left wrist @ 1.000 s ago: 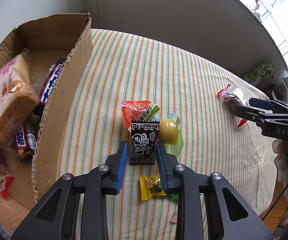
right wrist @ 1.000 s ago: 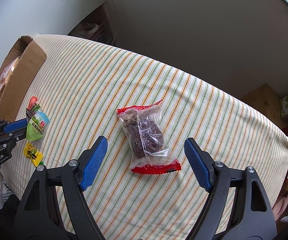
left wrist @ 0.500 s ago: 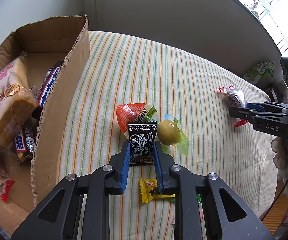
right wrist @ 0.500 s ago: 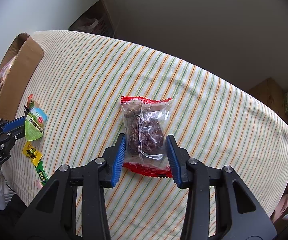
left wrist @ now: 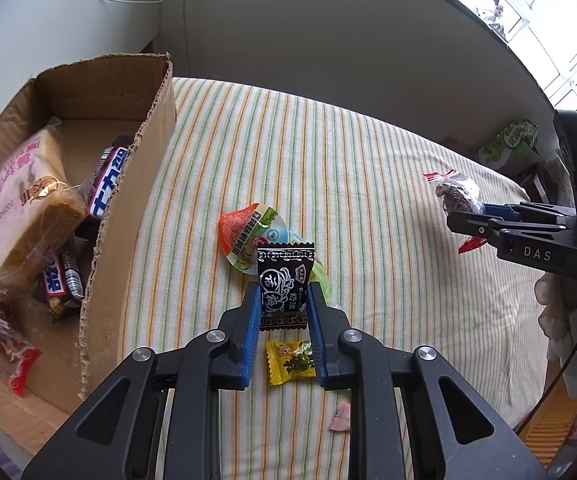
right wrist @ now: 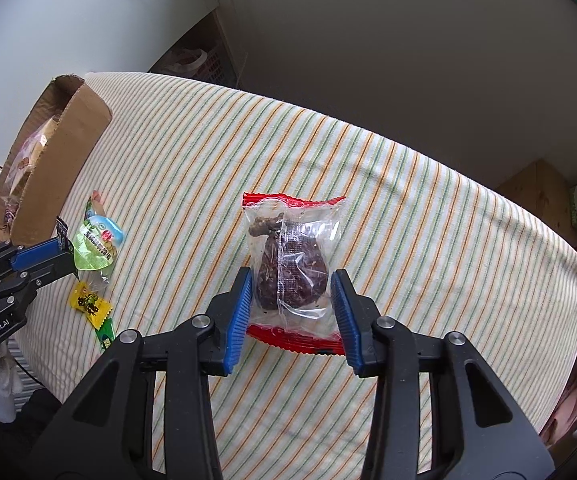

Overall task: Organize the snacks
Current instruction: 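Grasp the black candy packet with the left gripper while the right grasps the dried-fruit bag, then carry both snacks over the box and open both grippers to drop them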

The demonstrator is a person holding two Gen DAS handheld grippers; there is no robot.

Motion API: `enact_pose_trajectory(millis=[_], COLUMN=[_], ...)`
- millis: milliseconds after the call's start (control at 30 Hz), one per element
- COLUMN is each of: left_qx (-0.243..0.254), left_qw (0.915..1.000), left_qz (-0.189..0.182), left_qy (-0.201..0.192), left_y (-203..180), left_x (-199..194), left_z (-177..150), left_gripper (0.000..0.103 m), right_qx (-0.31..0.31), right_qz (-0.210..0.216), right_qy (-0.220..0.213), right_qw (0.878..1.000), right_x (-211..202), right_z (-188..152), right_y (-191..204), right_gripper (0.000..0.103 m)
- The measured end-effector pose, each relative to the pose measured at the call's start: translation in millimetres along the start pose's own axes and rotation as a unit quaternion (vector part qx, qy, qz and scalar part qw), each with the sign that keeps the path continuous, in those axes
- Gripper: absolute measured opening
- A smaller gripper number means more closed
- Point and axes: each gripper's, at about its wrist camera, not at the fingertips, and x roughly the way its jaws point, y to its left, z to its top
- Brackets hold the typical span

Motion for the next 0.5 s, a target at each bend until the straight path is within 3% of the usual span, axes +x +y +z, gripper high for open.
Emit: enact_pose_trajectory(millis=[500], left_qx=[-0.006], left_qw=[0.9997], left_qz=[-0.013], left_qy=[-0.020], left_y=[24.9], left_x=[-45.9], left_z=[-6.4], left_gripper=[0.021], right_qx=[-0.029], right_qz=[0.014], right_qy=[-0.020], right_qw=[0.999], right_x=[-38.5], right_z=[10.2], right_y=[51.7], right_gripper=[0.042])
